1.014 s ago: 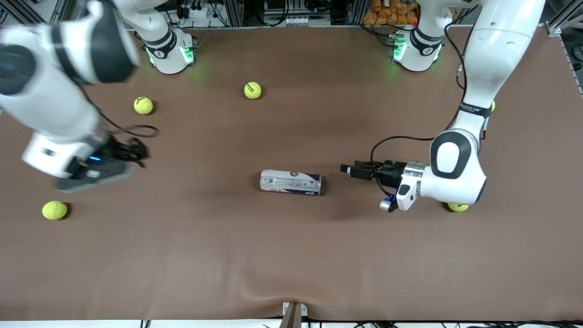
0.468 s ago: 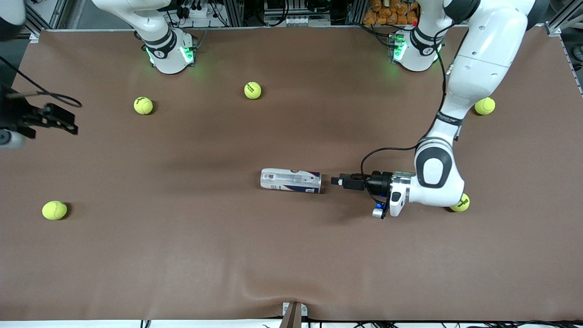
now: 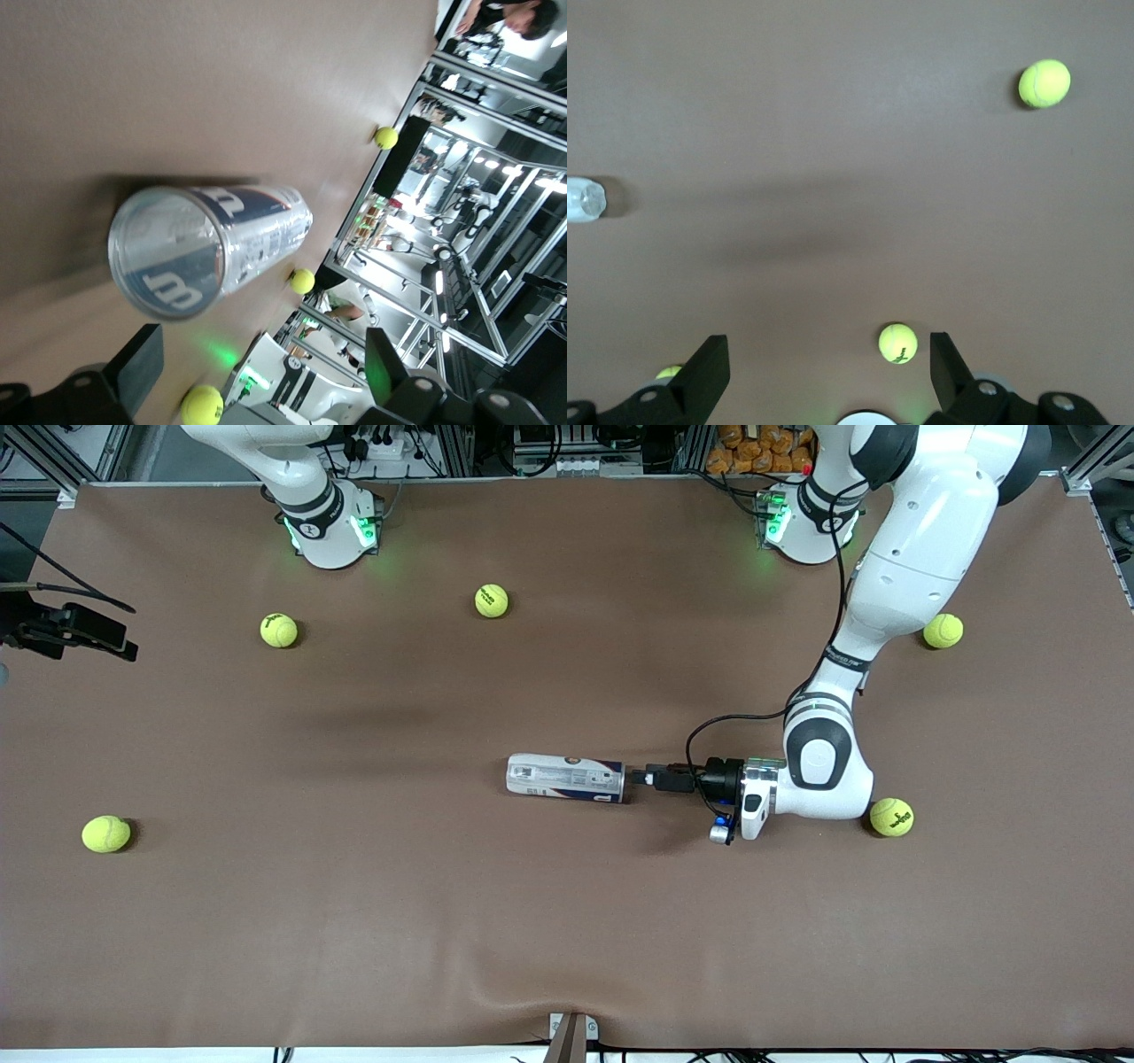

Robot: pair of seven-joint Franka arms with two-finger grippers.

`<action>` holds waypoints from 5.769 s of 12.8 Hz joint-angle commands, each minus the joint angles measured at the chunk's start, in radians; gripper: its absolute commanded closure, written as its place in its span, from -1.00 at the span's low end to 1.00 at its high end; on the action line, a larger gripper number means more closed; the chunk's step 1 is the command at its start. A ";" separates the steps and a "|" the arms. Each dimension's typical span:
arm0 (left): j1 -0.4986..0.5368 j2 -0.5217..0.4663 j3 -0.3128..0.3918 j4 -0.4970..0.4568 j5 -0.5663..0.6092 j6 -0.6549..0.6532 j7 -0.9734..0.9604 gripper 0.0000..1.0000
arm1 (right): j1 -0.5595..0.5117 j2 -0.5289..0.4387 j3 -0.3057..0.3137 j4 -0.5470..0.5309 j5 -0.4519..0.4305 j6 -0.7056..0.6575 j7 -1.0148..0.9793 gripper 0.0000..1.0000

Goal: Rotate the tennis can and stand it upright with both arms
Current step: 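Close the left gripper around the can's open end, then lift the can with the left gripper and rotate it toward vertical, then set the can upright on its base with the left gripper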

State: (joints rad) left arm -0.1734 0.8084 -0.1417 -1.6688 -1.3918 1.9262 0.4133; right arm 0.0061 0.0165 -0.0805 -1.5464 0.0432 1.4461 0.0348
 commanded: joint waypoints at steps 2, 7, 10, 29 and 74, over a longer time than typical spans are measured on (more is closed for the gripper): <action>-0.023 0.017 -0.002 0.001 -0.067 0.049 0.067 -0.57 | -0.078 -0.040 0.086 -0.028 0.024 -0.012 0.048 -1.00; -0.029 0.037 -0.002 0.008 -0.070 0.059 0.088 -0.56 | -0.070 -0.052 0.079 -0.003 0.003 0.000 -0.039 -1.00; -0.046 0.052 -0.002 0.012 -0.124 0.069 0.116 -0.51 | -0.078 -0.046 0.077 0.014 -0.031 -0.006 -0.090 -1.00; -0.100 0.084 -0.001 0.093 -0.208 0.073 0.142 1.00 | -0.069 -0.024 0.082 0.002 -0.022 -0.007 -0.076 -1.00; -0.419 -0.270 -0.015 0.221 1.253 0.274 -1.551 1.00 | -0.054 -0.009 0.082 -0.001 -0.017 -0.007 -0.075 -1.00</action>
State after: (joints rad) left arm -0.5747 0.5592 -0.1612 -1.4481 -0.2514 2.2067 -1.0654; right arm -0.0497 0.0074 0.0015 -1.5449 0.0264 1.4421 -0.0319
